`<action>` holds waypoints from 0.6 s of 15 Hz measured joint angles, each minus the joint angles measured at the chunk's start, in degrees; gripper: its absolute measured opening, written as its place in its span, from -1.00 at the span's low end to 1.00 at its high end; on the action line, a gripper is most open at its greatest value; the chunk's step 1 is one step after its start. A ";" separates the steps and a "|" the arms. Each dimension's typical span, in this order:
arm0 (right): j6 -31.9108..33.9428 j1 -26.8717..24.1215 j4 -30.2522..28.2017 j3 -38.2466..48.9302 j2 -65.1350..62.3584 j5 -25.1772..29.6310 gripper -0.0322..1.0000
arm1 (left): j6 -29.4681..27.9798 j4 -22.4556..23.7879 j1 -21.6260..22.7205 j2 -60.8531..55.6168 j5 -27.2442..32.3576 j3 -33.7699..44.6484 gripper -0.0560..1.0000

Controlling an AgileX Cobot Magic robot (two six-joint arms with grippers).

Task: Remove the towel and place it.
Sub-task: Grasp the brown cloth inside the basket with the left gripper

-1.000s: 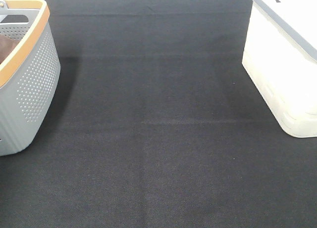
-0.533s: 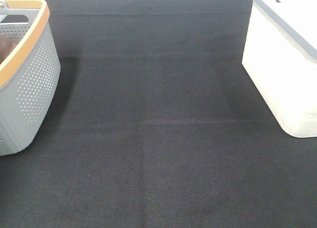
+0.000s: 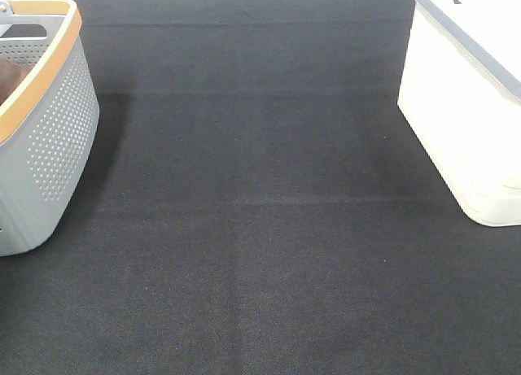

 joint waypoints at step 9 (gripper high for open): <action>0.00 0.00 0.00 0.00 0.00 0.00 0.49 | 3.55 0.46 0.00 0.23 6.76 -6.70 -0.89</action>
